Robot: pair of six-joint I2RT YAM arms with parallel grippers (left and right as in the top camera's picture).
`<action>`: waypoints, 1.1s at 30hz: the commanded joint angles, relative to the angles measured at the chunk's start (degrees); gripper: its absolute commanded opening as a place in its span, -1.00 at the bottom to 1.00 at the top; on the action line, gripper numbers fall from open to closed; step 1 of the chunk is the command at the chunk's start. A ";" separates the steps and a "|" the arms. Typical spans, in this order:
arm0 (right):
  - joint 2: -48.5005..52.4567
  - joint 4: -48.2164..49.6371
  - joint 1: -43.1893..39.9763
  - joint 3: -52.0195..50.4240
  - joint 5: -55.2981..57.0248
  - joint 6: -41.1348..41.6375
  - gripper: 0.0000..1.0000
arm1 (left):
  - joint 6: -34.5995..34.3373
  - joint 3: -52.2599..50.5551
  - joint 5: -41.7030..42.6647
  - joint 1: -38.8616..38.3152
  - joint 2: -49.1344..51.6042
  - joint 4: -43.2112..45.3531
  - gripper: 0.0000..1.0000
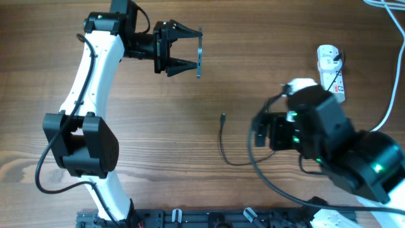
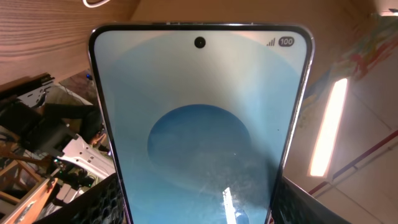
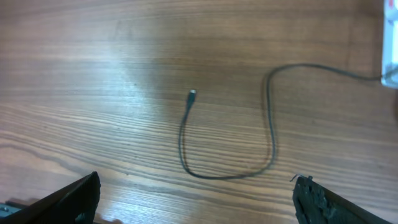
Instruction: Plug charger to phone and switch on socket
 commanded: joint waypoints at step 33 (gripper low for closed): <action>34.93 11.50 11.93 33.86 17.57 3.56 0.54 | -0.59 0.02 1.55 0.04 -1.51 1.92 0.38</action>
